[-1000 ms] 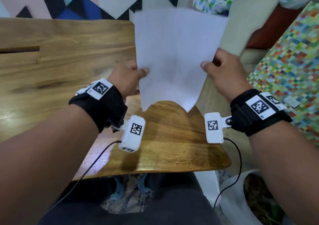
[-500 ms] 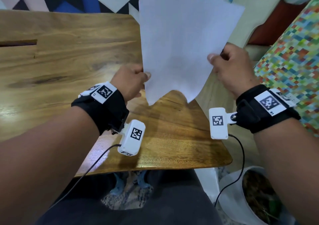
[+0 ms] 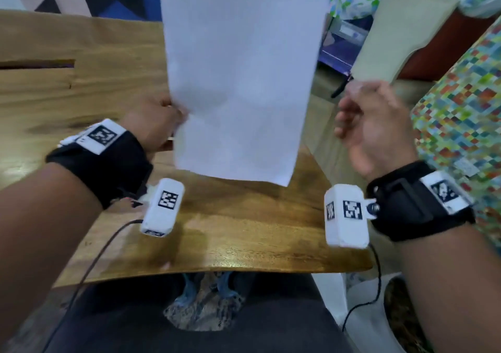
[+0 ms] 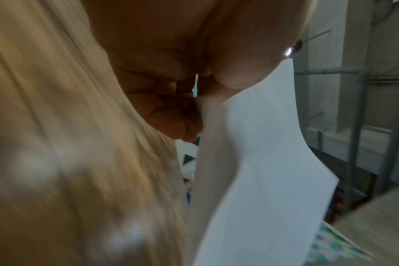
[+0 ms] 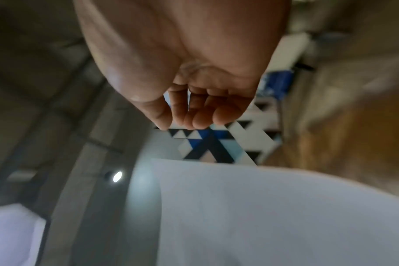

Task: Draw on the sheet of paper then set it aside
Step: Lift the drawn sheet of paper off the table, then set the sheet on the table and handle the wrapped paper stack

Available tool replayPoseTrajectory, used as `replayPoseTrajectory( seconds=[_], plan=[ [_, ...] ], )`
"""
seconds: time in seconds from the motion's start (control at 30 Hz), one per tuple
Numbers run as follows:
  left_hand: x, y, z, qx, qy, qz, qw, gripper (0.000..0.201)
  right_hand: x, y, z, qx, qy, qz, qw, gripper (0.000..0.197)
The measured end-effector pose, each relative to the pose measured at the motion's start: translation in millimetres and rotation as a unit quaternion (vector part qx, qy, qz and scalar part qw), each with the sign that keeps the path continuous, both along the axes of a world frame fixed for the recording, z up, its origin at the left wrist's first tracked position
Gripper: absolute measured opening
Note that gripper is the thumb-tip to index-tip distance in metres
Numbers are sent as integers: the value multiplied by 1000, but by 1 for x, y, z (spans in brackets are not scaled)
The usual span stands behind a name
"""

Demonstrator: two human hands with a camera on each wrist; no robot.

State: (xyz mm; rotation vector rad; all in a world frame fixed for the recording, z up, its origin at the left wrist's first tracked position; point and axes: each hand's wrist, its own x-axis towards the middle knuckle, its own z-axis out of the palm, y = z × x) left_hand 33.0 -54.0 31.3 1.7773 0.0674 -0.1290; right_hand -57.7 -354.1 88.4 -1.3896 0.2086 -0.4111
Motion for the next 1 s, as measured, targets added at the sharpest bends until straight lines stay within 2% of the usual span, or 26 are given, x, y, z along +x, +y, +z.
replayPoseTrajectory(
  seconds=[0.07,0.1,0.17,0.27,0.33,0.4,0.5,0.57,0.6,0.67,0.73,0.8,0.9,1.0],
  plan=[
    [2,40,-10,17,15,26,999,16,-19,31,-28,150,75,117,979,12],
    [2,61,-16,40,29,34,998,12,-29,51,-46,194,119,169,959,17],
    [-2,100,-29,88,63,52,993,18,-47,92,-81,235,189,241,922,29],
    [-16,140,-41,186,115,47,975,18,-60,142,-116,297,245,291,876,61],
    [-23,161,-47,265,147,45,952,12,-59,159,-126,312,263,296,864,67],
    [-25,176,-50,335,157,43,928,6,-52,161,-128,305,268,287,868,68],
    [-23,186,-45,399,153,38,903,14,-40,143,-121,276,261,237,894,67],
    [-24,184,-40,446,147,20,883,29,-32,127,-114,250,243,181,920,65],
    [-24,183,-39,475,137,17,869,45,-29,121,-111,245,234,161,927,65],
    [-27,176,-33,531,94,19,842,72,-27,118,-107,259,222,154,927,65],
    [-31,160,-29,555,34,-2,831,77,-31,132,-109,275,224,184,917,65],
    [-36,135,-25,561,-10,-68,825,82,-36,155,-117,277,243,224,902,66],
    [-50,108,-36,560,9,-168,811,88,-38,173,-124,281,264,238,891,68],
    [-60,106,-47,562,48,-205,800,78,-28,148,-124,281,237,176,913,68]
  ],
)
